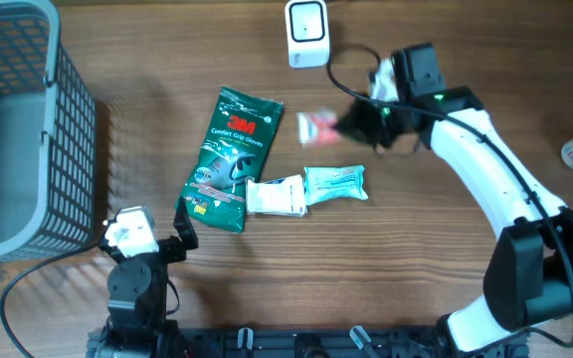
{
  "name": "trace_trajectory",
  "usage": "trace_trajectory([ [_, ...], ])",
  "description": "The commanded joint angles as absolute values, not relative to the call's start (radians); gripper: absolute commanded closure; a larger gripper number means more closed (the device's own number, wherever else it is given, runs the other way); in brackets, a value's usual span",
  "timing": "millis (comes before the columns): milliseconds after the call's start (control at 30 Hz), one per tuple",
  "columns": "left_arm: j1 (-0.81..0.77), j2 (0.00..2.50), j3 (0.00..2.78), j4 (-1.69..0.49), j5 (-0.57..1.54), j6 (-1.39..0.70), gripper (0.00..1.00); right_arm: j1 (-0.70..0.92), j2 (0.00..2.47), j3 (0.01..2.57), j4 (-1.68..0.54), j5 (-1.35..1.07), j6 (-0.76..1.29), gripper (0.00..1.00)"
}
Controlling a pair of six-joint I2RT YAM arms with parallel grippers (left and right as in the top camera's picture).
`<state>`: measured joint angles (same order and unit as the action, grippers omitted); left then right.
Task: Scan the item barcode
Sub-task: 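Lift the red pack and hold it in front of the scanner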
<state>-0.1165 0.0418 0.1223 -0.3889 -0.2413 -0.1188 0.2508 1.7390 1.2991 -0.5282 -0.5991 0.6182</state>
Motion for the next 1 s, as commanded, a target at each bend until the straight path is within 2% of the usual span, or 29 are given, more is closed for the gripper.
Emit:
trace_trajectory([
  [0, -0.12, 0.039, 0.117, -0.384, -0.236, -0.136, 0.0, 0.264, 1.734, 1.312, -0.222, -0.424, 0.632, 0.95],
  [100, -0.12, 0.039, 0.117, -0.384, -0.236, -0.136, 0.0, 0.264, 1.766, 1.312, -0.008, -0.125, 0.63, 0.95],
  [467, -0.12, 0.039, 0.117, -0.384, -0.236, -0.136, 0.0, 0.292, 2.194, 1.312, 0.775, -0.022, 0.632, 0.95],
  [700, -0.12, 0.039, 0.117, -0.384, -0.236, -0.136, 0.0, 0.323, 2.312, 1.401, 0.815, 0.008, 0.657, 0.95],
  [967, -0.12, 0.039, 0.117, -0.384, -0.236, -0.136, 0.0, 0.333, 2.301, 1.496, 0.744, -0.032, 0.625, 0.95],
])
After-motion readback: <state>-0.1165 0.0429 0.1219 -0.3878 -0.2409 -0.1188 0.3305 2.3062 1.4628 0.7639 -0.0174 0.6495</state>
